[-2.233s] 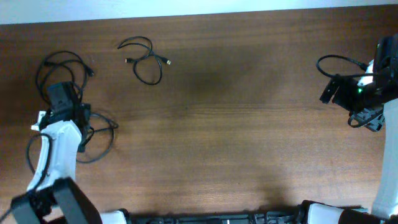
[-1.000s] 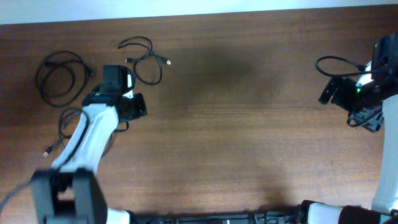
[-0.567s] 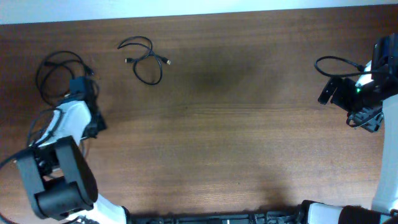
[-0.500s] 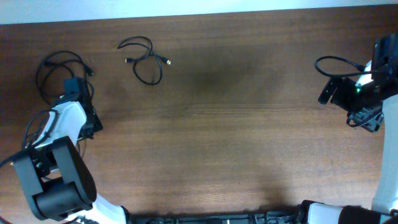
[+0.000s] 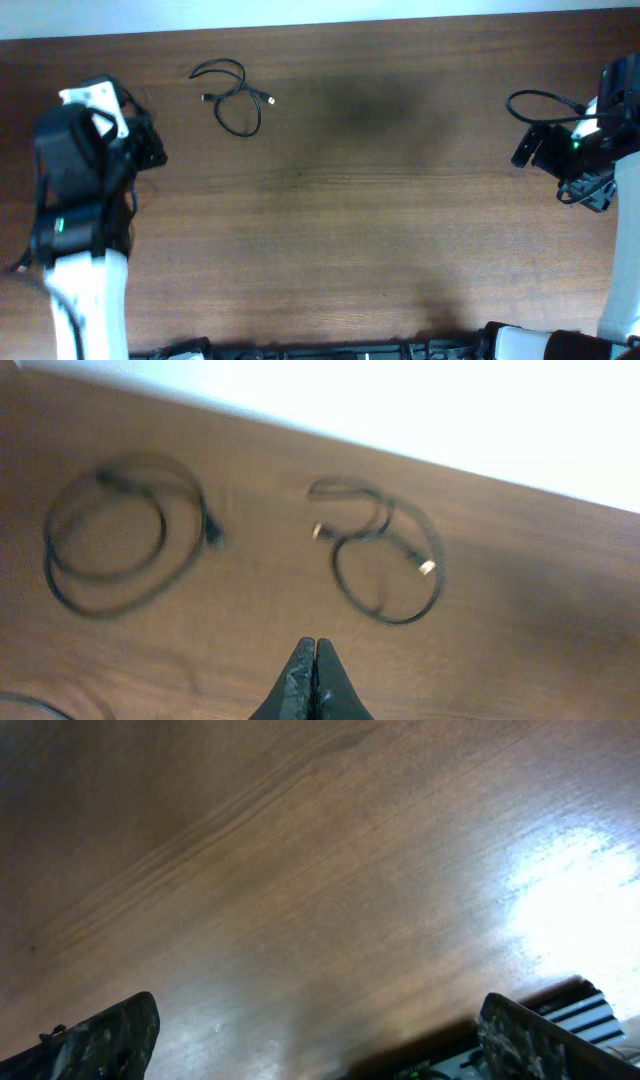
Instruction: Untangle cables
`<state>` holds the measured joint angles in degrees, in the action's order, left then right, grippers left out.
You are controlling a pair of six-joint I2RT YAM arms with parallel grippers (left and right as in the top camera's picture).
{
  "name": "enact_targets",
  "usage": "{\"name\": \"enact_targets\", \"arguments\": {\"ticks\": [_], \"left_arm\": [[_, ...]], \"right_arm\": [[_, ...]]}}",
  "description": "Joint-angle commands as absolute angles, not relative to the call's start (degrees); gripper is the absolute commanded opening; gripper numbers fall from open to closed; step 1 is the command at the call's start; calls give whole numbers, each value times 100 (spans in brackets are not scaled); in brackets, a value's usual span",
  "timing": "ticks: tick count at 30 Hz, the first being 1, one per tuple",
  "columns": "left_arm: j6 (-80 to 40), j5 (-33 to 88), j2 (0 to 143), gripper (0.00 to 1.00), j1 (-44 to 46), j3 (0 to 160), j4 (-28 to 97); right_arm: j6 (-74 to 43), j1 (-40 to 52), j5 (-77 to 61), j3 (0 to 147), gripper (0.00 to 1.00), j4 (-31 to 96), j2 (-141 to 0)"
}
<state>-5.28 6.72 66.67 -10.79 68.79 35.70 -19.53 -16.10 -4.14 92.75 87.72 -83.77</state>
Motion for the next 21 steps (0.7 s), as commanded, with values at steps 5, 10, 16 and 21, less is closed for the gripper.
{"name": "enact_targets", "arguments": {"ticks": [5, 10, 16, 21], "left_arm": [[530, 2067, 4252, 0, -1087, 6460, 4125], [591, 1951, 3730, 99, -1092, 6460, 4877], [591, 1951, 3732, 99, -1090, 6460, 6040], [591, 1951, 3520, 99, -952, 6449, 6895]], "right_arm": [[-2003, -1614, -429, 9244, 99, 8611, -8396], [-2003, -1614, -427, 9244, 99, 8613, -8396], [-2003, -1614, -427, 9244, 99, 8613, -8396], [-2003, -1614, -427, 9244, 99, 8611, -8396]]}}
